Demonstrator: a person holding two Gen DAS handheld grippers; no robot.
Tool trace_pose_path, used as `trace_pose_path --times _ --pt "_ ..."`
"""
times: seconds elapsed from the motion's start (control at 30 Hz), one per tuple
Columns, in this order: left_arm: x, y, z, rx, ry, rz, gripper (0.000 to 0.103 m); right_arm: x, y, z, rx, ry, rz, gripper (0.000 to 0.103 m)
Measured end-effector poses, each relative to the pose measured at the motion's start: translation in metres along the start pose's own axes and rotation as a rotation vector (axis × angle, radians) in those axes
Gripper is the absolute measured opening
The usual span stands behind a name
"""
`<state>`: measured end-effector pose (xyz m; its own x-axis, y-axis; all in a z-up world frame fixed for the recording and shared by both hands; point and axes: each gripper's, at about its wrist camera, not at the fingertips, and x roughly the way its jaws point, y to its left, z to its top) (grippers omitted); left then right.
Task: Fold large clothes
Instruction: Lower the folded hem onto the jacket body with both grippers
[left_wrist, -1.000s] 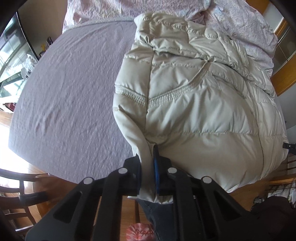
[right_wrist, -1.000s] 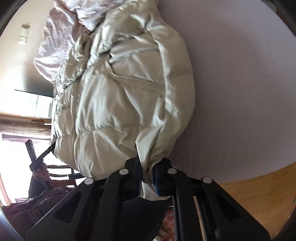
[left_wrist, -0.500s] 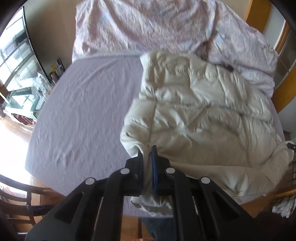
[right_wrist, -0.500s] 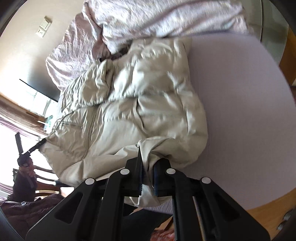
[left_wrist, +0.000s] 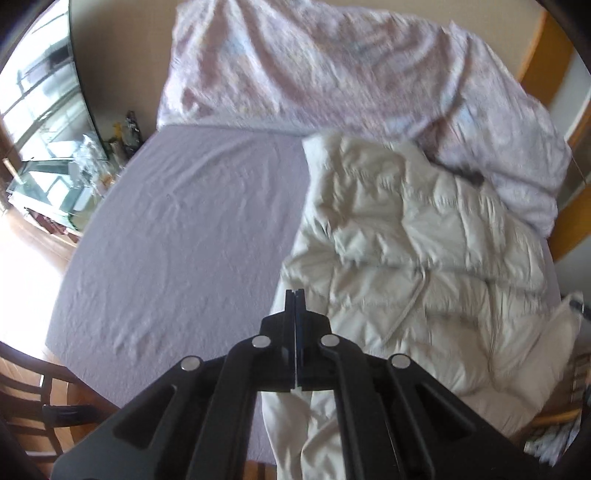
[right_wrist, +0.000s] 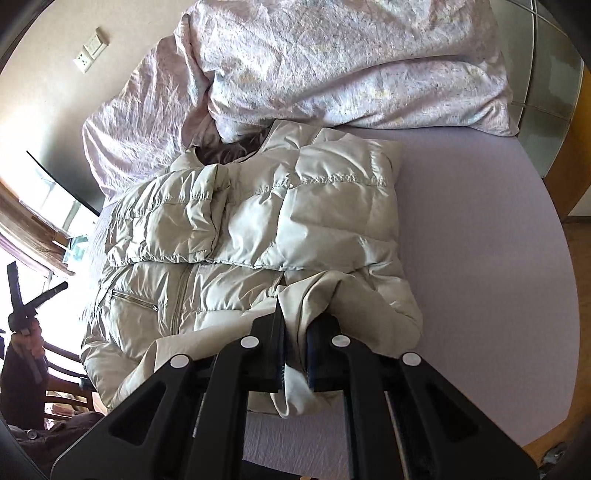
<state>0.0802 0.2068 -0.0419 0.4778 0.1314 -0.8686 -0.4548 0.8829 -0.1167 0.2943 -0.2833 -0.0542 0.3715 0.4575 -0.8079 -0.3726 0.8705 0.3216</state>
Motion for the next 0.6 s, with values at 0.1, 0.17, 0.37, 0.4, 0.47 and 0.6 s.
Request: trace_pose_path --times 0.1,0.17,0.37,0.4,0.47,0.6 --pt "0.011 -0.002 -0.014 0.029 0.061 -0.012 0.011 0.002 -0.001 0.002 -0.001 0.01 0.002 0.008" --pt "0.017 -0.002 -0.022 0.036 0.098 -0.027 0.036 0.005 -0.002 0.003 -0.002 0.016 0.003 0.008" --pt "0.035 0.006 -0.052 0.033 0.225 -0.073 0.046 0.009 -0.003 0.001 0.004 0.03 0.001 0.008" --pt "0.038 0.007 -0.055 0.031 0.239 -0.078 0.046 0.009 -0.003 0.001 0.007 0.032 0.002 0.008" --pt "0.042 0.01 -0.063 0.024 0.267 -0.093 0.046 0.009 -0.004 -0.001 0.012 0.034 0.002 0.008" --pt "0.044 0.011 -0.072 0.018 0.287 -0.115 0.047 0.01 -0.005 -0.003 0.02 0.038 -0.001 0.008"
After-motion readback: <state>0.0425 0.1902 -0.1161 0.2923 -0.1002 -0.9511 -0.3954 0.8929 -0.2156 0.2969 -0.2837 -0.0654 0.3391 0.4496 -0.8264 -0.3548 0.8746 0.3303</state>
